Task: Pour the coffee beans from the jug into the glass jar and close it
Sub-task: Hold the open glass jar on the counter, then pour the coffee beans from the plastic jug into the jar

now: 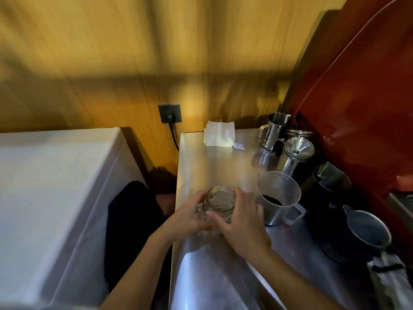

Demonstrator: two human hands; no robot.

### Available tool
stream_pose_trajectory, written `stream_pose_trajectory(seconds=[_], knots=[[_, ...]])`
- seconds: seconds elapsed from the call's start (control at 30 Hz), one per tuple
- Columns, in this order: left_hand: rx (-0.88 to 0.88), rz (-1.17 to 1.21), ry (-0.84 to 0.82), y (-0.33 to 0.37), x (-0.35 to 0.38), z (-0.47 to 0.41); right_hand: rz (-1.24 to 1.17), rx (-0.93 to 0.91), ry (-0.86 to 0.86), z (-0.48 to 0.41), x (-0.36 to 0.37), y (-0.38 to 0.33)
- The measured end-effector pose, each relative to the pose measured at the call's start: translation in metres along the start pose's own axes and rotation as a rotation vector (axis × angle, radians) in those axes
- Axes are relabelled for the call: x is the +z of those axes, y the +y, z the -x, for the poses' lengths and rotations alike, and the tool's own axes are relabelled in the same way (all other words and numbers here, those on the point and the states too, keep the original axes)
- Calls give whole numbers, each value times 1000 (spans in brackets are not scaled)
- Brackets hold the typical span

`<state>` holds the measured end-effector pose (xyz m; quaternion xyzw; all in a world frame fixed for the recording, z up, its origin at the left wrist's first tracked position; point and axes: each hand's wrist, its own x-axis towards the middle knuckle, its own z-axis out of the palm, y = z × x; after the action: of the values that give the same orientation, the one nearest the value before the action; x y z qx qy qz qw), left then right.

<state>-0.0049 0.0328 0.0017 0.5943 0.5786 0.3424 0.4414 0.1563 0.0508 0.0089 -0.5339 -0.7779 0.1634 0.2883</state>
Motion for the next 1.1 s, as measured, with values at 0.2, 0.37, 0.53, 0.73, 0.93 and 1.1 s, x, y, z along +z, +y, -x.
stream_pose_trajectory(seconds=[0.2,0.37,0.53,0.73,0.93,1.1], knots=[[15,47,19,-9,2,-1,-66,-72,-93,-15,-36,2],[27,64,54,-13,7,-2,-182,-8,167,-17,-77,24],[26,70,82,-19,12,-4,-40,255,379,-6,-74,61],[21,98,76,-21,13,-5,-413,545,73,11,-49,100],[19,109,60,-21,14,-4,-578,462,-78,7,-52,116],[-8,126,63,-18,14,-4,-647,399,-56,-12,-66,108]])
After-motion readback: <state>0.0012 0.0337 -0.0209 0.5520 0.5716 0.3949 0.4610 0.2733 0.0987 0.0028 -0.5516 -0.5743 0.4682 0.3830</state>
